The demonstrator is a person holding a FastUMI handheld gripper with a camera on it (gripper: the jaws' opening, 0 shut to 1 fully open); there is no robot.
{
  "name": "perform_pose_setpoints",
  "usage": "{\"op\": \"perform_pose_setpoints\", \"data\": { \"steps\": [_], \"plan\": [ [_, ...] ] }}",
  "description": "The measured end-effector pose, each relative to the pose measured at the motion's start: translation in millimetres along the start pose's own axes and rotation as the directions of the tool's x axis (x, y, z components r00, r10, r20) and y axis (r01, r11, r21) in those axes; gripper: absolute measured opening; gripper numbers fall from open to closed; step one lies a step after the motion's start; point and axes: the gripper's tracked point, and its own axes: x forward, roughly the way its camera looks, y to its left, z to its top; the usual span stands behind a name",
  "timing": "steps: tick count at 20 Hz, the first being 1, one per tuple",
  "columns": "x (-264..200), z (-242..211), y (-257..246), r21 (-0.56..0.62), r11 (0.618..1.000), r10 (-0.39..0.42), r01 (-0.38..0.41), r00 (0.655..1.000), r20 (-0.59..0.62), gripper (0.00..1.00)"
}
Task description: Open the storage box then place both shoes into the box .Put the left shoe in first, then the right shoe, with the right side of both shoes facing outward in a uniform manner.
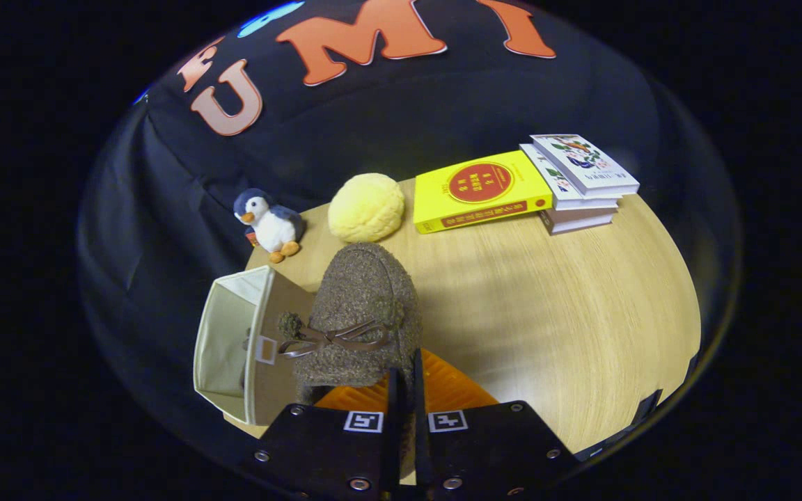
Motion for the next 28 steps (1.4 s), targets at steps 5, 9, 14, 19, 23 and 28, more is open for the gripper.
{"op": "perform_pose_setpoints", "data": {
  "steps": [5, 9, 14, 19, 23, 28],
  "plan": [
    [-8.6, 15.3, 83.1, -0.075, 0.995, 0.064, -0.062, 0.998, 0.028, 0.09],
    [-0.6, 8.5, 135.2, -0.079, 0.992, 0.096, -0.095, 0.995, 0.001, 0.09],
    [17.7, -3.5, 181.6, -0.068, 0.992, 0.104, -0.105, 0.994, -0.028, 0.09],
    [38.8, -22.0, 198.4, -0.056, 0.995, 0.074, -0.077, 0.996, -0.058, 0.09],
    [50.6, -35.7, 201.3, -0.044, 0.998, 0.05, -0.054, 0.995, -0.087, 0.11],
    [34.6, -21.4, 216.3, -0.025, 0.993, 0.115, -0.116, 0.992, -0.047, 0.35]
  ]
}}
